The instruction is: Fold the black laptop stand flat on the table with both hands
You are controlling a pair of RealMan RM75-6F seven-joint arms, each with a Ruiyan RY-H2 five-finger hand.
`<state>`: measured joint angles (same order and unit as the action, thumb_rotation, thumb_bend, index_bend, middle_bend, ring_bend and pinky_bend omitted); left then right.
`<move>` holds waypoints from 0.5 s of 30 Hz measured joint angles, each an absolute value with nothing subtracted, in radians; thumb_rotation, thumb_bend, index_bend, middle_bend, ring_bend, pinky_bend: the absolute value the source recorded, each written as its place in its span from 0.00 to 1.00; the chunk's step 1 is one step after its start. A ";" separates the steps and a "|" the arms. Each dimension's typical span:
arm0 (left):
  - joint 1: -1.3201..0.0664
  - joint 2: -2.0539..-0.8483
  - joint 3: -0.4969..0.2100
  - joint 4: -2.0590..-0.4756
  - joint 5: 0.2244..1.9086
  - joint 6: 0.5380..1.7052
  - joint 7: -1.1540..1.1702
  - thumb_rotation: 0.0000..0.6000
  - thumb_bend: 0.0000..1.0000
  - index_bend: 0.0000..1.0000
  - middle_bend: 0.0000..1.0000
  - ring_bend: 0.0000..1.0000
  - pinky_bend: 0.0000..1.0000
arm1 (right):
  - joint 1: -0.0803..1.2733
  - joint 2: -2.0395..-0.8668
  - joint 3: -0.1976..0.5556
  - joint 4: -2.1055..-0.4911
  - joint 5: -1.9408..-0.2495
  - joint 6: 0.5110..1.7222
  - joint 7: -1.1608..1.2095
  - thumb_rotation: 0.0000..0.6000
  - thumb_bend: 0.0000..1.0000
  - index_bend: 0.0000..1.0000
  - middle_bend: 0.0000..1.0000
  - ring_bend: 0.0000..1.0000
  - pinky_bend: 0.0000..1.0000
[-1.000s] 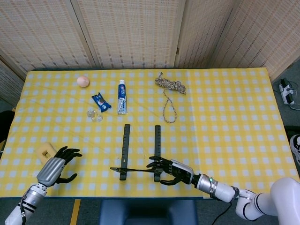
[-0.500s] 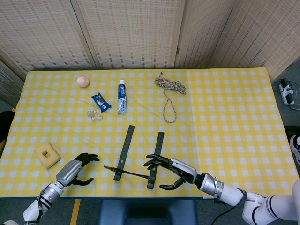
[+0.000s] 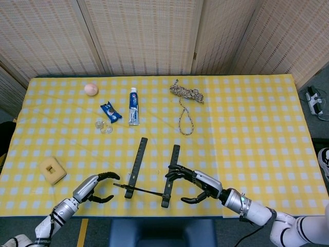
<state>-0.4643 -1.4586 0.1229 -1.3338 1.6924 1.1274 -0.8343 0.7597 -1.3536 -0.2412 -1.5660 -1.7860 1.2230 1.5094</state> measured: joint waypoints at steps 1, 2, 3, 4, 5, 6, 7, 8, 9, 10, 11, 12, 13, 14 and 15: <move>-0.463 -1.465 0.120 -1.329 1.686 1.127 -0.822 1.00 0.37 0.39 0.32 0.28 0.24 | 0.758 -1.352 -0.241 -1.562 -1.787 1.227 1.514 1.00 0.34 0.10 0.20 0.19 0.03; -0.462 -1.475 0.116 -1.321 1.678 1.127 -0.801 1.00 0.38 0.41 0.32 0.28 0.24 | 0.756 -1.351 -0.240 -1.560 -1.788 1.229 1.516 1.00 0.34 0.10 0.20 0.19 0.03; -0.461 -1.483 0.112 -1.315 1.673 1.128 -0.784 1.00 0.38 0.43 0.32 0.28 0.24 | 0.755 -1.349 -0.239 -1.559 -1.788 1.232 1.518 1.00 0.34 0.10 0.20 0.19 0.03; -0.459 -1.491 0.109 -1.308 1.667 1.128 -0.765 1.00 0.38 0.44 0.32 0.28 0.24 | 0.753 -1.347 -0.238 -1.558 -1.788 1.235 1.520 1.00 0.34 0.10 0.20 0.19 0.03; -0.457 -1.502 0.105 -1.299 1.660 1.129 -0.738 1.00 0.38 0.44 0.32 0.28 0.24 | 0.752 -1.345 -0.236 -1.557 -1.788 1.237 1.521 1.00 0.34 0.10 0.20 0.19 0.03; -0.455 -1.511 0.102 -1.292 1.655 1.131 -0.719 1.00 0.38 0.45 0.32 0.28 0.23 | 0.750 -1.343 -0.235 -1.556 -1.788 1.238 1.522 1.00 0.34 0.10 0.20 0.19 0.03; -0.454 -1.522 0.100 -1.286 1.650 1.131 -0.702 1.00 0.38 0.45 0.32 0.28 0.23 | 0.749 -1.342 -0.234 -1.556 -1.788 1.240 1.524 1.00 0.34 0.10 0.20 0.19 0.03; -0.452 -1.535 0.096 -1.280 1.643 1.132 -0.688 1.00 0.38 0.45 0.32 0.28 0.23 | 0.747 -1.341 -0.233 -1.555 -1.788 1.242 1.525 1.00 0.34 0.10 0.20 0.19 0.03; -0.452 -1.541 0.095 -1.278 1.639 1.133 -0.684 1.00 0.38 0.45 0.32 0.27 0.23 | 0.746 -1.341 -0.233 -1.555 -1.789 1.242 1.525 1.00 0.34 0.10 0.20 0.19 0.03; -0.451 -1.545 0.094 -1.277 1.637 1.132 -0.684 1.00 0.38 0.45 0.32 0.27 0.23 | 0.746 -1.340 -0.232 -1.554 -1.789 1.242 1.527 1.00 0.34 0.10 0.20 0.19 0.03; -0.452 -1.551 0.093 -1.276 1.635 1.132 -0.686 1.00 0.38 0.45 0.32 0.27 0.23 | 0.745 -1.340 -0.231 -1.553 -1.789 1.242 1.528 1.00 0.34 0.10 0.20 0.19 0.03; -0.452 -1.556 0.092 -1.275 1.634 1.132 -0.686 1.00 0.38 0.45 0.32 0.27 0.22 | 0.744 -1.340 -0.231 -1.553 -1.789 1.242 1.529 1.00 0.34 0.10 0.20 0.19 0.03; -0.454 -1.562 0.092 -1.274 1.633 1.131 -0.685 1.00 0.38 0.45 0.32 0.26 0.22 | 0.743 -1.340 -0.231 -1.552 -1.790 1.242 1.529 1.00 0.34 0.10 0.20 0.19 0.03; -0.456 -1.566 0.091 -1.274 1.633 1.130 -0.685 1.00 0.38 0.45 0.32 0.26 0.22 | 0.742 -1.340 -0.230 -1.551 -1.790 1.242 1.530 1.00 0.34 0.10 0.20 0.19 0.03; -0.458 -1.569 0.091 -1.274 1.633 1.129 -0.685 1.00 0.38 0.45 0.32 0.26 0.21 | 0.741 -1.340 -0.230 -1.551 -1.791 1.243 1.530 1.00 0.34 0.10 0.20 0.19 0.03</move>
